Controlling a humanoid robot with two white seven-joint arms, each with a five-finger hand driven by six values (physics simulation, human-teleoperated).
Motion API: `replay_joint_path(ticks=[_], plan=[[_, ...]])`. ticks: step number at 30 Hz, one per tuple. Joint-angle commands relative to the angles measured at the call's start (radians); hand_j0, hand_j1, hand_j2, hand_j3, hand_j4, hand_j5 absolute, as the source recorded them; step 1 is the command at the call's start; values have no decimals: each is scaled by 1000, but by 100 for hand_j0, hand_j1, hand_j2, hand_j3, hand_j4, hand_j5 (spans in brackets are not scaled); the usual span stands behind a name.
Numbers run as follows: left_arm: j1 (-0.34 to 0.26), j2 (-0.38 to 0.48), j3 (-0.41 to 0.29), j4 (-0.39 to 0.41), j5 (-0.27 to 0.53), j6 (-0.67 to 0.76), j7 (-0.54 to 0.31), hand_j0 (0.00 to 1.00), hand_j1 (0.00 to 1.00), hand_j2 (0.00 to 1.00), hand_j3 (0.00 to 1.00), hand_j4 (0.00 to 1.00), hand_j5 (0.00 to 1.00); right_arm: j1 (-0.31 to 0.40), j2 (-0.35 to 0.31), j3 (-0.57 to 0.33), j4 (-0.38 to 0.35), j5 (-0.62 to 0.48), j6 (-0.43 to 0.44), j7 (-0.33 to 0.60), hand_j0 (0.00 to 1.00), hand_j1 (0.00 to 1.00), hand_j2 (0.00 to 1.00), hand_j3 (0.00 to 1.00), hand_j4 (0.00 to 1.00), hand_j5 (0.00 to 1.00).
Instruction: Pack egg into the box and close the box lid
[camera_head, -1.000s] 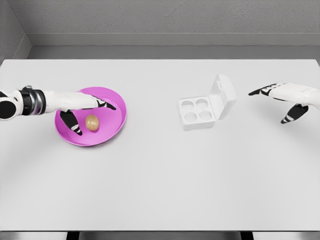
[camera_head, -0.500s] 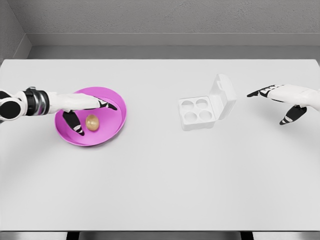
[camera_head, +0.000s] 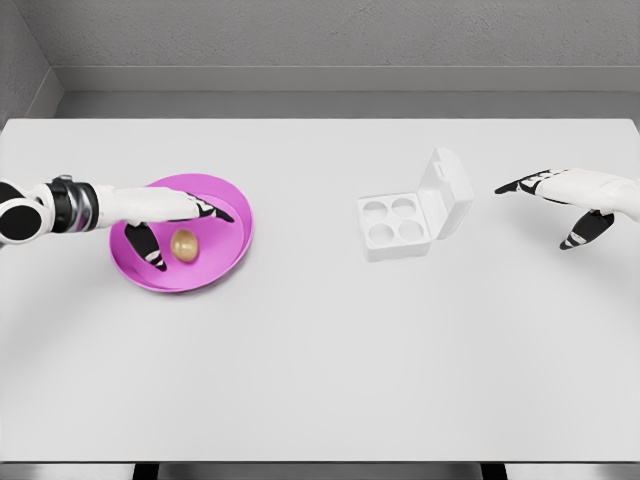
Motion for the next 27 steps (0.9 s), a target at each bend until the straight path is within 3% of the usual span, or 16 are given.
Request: replay_joint_path(ticks=[1,4,11,23,26,27], plan=[[0,1,2,1,3,1,0,99,99,99,99,99,99,0,-1,-1,-1,-4,2,0,100,100,100,100,100,100],[0,2,2,1,3,-1,0,88,88,88,88,88,88,0,-1,0,-1,-4,2,0,100,100,100,100,100,100],[0,4,1,8,6,-5,0,73,73,73,73,73,73,0,-1,-1,-1,-4,2,0,100,100,100,100,100,100],[25,2,-1,11,6,-14,2,70,70,70,70,70,70,0,-1,0,-3,-4,2,0,100,100,100,100,100,100],[25,4,1,13,35,-33,2,52,52,52,52,52,52,0,-1,-1,-3,-4,2,0,100,100,100,100,100,100],[25,4,1,13,40,-33,2,51,51,51,51,51,51,0,-1,-1,-3,-4,2,0,100,100,100,100,100,100]])
